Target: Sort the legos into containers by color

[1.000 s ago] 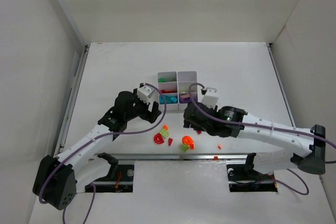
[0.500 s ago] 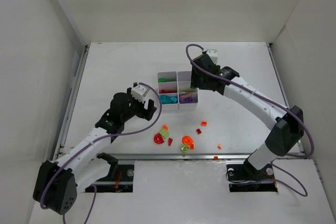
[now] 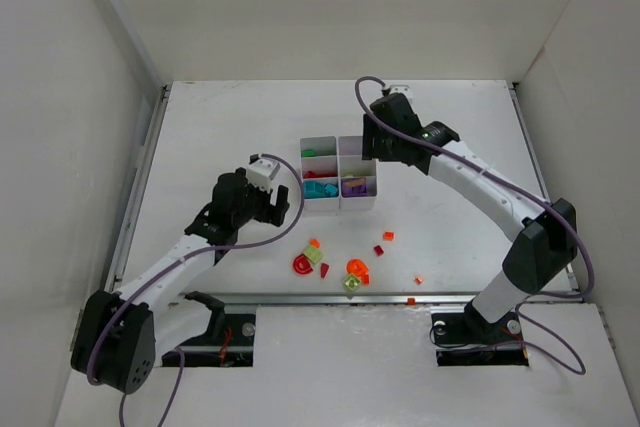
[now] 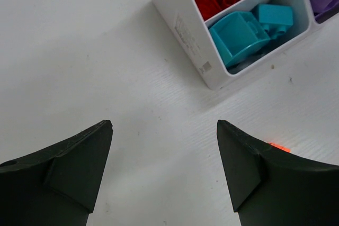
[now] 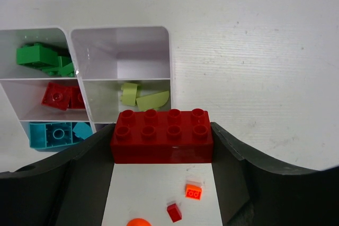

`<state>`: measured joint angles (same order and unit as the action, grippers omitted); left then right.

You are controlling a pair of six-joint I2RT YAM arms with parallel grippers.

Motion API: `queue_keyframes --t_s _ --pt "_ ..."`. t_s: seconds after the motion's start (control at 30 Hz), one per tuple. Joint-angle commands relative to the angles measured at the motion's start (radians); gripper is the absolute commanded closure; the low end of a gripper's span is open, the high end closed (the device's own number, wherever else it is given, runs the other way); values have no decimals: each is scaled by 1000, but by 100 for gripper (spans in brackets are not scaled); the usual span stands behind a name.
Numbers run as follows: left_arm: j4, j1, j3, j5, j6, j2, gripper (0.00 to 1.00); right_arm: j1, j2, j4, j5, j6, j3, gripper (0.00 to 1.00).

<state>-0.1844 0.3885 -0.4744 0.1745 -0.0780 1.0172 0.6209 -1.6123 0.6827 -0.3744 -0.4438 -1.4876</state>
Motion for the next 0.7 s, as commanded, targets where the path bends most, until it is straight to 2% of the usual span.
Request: queue_keyframes --t_s 0.0,0.13,0.27,0.67 --pt "3 -20 -55 -29 -11 15 23 -6 26 -68 35 27 10 100" --pt "13 -20 -95 -81 -36 27 23 -6 26 -58 35 27 10 100" --pt "31 -20 -179 -69 -97 60 22 -26 45 -58 35 37 20 100" --pt "-61 -20 -386 -144 -172 153 16 -26 45 -32 12 102 -92 100"
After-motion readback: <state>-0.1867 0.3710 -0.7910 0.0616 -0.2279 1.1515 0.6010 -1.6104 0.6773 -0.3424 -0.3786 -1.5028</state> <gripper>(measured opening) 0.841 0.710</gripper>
